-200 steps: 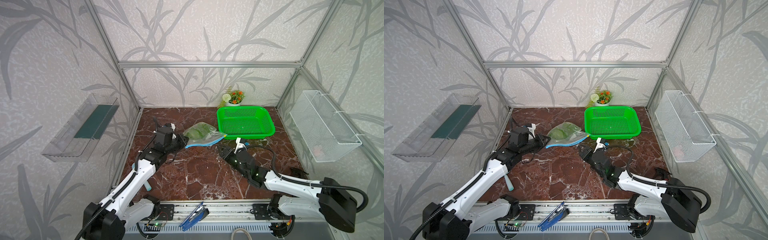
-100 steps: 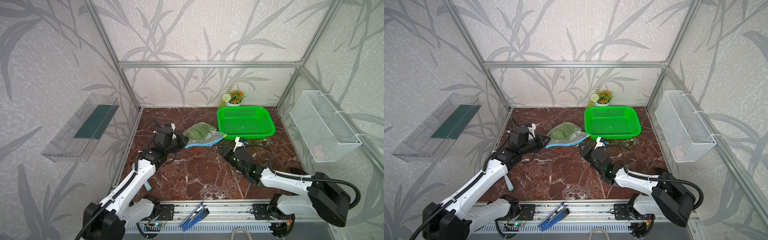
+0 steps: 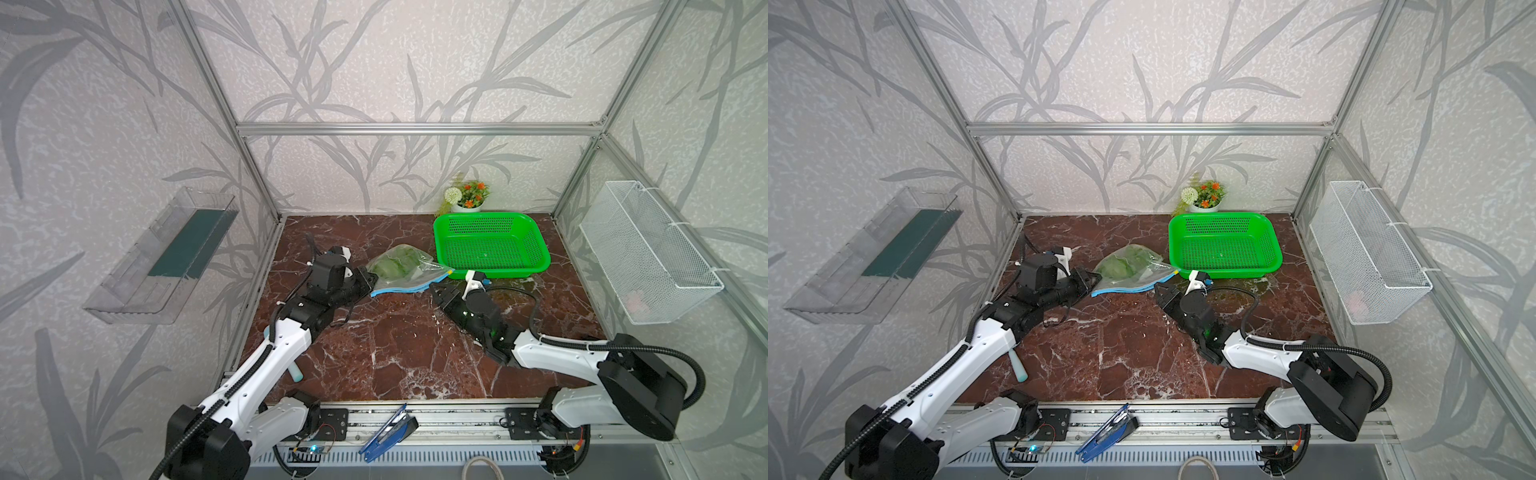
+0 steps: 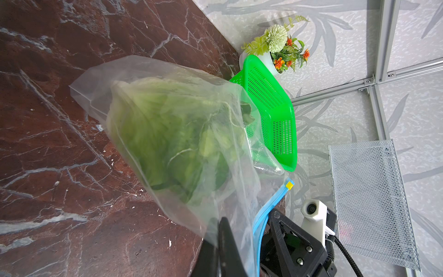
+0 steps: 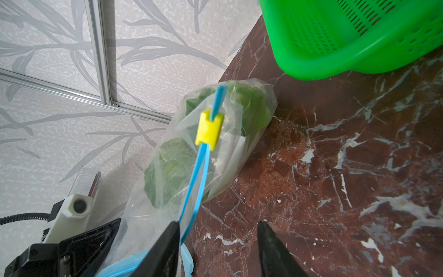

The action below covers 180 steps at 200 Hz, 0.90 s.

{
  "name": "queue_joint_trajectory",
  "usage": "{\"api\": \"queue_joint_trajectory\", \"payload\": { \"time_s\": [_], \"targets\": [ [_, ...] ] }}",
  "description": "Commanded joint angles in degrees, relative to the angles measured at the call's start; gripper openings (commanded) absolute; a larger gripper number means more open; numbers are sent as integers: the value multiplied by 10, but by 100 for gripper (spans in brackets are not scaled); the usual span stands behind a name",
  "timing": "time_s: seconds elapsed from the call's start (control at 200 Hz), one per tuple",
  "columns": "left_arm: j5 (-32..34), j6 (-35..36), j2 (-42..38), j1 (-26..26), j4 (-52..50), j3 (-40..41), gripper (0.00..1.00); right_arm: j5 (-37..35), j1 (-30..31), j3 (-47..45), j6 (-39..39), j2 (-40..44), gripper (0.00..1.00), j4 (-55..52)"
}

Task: Open the zip-top bag and take out the chinese cabbages
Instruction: Open the zipper of the food storage bag at the center of the board.

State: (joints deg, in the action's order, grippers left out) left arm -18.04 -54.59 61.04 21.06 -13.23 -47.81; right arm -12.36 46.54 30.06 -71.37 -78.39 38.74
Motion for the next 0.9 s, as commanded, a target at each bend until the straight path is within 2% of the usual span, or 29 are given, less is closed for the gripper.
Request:
{"api": "queue_joint_trajectory", "payload": {
  "time_s": [0.0,0.49,0.895],
  "targets": [
    [3,6,-15,2,8,-1,0,-3,-2,11,0,4,52,17],
    [3,5,-24,2,6,-3,0,-9,-16,19,7,-10,51,12],
    [-4,4,-21,3,8,-4,0,6,-23,26,-4,-44,51,65]
  ]
}}
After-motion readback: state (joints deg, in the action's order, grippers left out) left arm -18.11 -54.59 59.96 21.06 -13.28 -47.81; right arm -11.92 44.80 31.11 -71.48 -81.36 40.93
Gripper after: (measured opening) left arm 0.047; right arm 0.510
